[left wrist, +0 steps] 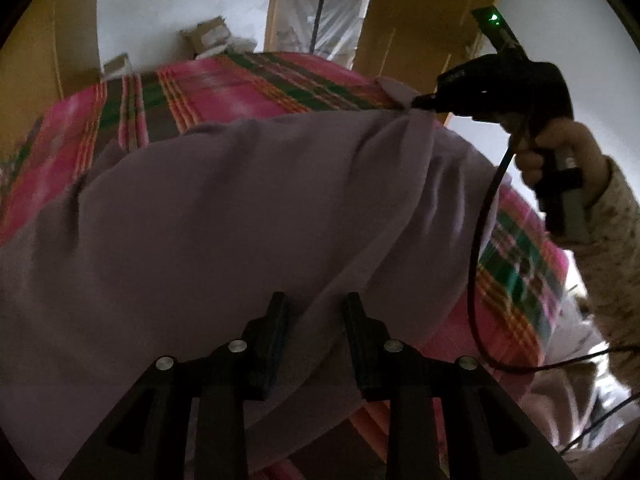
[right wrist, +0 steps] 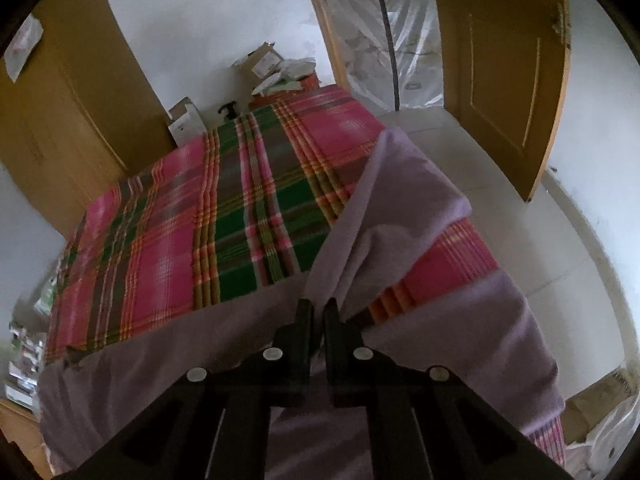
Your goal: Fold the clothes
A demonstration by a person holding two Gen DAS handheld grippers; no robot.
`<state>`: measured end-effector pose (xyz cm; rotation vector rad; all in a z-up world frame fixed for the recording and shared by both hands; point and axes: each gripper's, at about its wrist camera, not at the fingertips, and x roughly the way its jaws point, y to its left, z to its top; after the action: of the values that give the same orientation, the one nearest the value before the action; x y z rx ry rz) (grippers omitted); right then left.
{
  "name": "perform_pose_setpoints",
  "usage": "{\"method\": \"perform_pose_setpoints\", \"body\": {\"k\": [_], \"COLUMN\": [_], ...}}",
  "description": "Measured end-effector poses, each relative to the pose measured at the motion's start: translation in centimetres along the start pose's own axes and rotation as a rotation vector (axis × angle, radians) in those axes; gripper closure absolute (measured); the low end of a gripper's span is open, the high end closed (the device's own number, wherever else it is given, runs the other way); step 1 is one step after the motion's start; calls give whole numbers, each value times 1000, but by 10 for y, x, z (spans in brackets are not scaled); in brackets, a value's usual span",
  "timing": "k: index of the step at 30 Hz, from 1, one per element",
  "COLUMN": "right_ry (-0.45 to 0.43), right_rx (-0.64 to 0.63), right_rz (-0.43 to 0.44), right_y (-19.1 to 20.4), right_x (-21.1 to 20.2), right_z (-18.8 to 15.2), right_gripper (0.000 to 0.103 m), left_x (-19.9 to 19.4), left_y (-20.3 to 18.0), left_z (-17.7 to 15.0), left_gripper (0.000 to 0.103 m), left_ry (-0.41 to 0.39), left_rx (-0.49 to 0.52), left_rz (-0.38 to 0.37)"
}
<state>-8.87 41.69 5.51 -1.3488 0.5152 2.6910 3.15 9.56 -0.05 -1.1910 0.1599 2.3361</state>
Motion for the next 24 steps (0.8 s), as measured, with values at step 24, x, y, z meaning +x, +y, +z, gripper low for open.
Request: {"method": "perform_pose_setpoints", "body": {"k": [24], "right_ry": [-156], "right_rx": [64], "right_rz": [102], "right_y": [-25], "right_x": [-48], "right_z": [-27], "right_gripper": [98], "left_x": [-36], "left_y": [19], "left_z": [7], "left_gripper": [99], "left_ry": [-121], "left_rx": [-67], "left_rz": [-49]}}
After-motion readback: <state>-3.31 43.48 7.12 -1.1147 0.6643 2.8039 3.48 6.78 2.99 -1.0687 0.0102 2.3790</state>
